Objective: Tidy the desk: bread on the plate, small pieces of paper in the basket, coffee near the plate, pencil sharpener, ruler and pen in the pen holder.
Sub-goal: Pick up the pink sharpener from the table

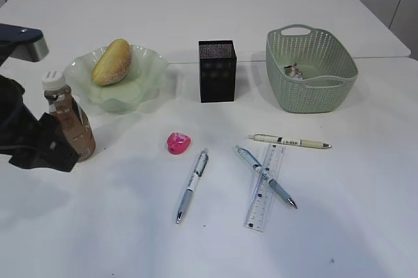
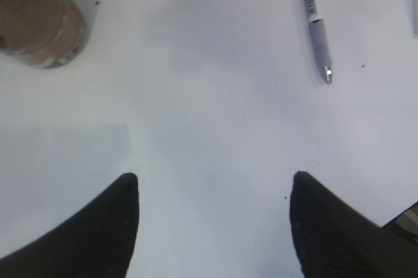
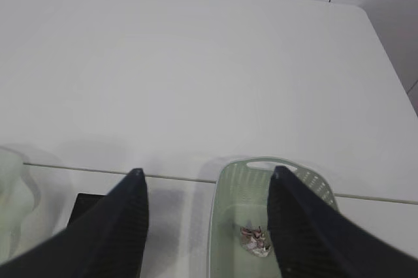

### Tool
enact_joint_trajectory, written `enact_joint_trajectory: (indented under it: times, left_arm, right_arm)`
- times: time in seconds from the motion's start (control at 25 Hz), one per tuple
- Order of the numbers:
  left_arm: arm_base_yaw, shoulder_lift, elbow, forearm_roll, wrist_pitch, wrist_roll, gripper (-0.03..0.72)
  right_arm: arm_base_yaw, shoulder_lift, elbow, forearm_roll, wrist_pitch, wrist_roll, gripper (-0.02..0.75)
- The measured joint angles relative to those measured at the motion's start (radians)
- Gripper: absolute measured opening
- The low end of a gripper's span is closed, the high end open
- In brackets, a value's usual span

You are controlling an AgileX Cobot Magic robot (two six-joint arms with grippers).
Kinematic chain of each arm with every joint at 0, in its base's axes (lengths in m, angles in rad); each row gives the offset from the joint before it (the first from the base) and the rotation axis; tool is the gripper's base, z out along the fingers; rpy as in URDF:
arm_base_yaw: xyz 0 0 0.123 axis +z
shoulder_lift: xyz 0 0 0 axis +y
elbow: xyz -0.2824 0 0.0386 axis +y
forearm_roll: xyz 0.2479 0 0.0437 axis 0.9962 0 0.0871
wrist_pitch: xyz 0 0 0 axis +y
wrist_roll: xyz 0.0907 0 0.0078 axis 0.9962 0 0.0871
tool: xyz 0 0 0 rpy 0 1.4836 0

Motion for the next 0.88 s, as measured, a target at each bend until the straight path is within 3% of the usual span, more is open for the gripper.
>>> enact_joint_trajectory:
  times: [0.16, 0.48, 0.88]
  left_arm:
    - [-0.05, 0.0, 0.0, -0.006, -0.048, 0.005, 0.51]
    - [-0.057, 0.0, 0.0, -0.019, -0.097, 0.007, 0.51]
    - [-0.057, 0.014, 0.0, -0.032, -0.139, 0.007, 0.51]
  right_arm:
    - [-0.002, -0.067, 0.017, 0.082, 0.021, -0.086, 0.46]
    - [-0.002, -0.286, 0.29, 0.286, 0.029, -0.328, 0.46]
    - [-0.002, -0.514, 0.617, 0.346, -0.023, -0.383, 0.46]
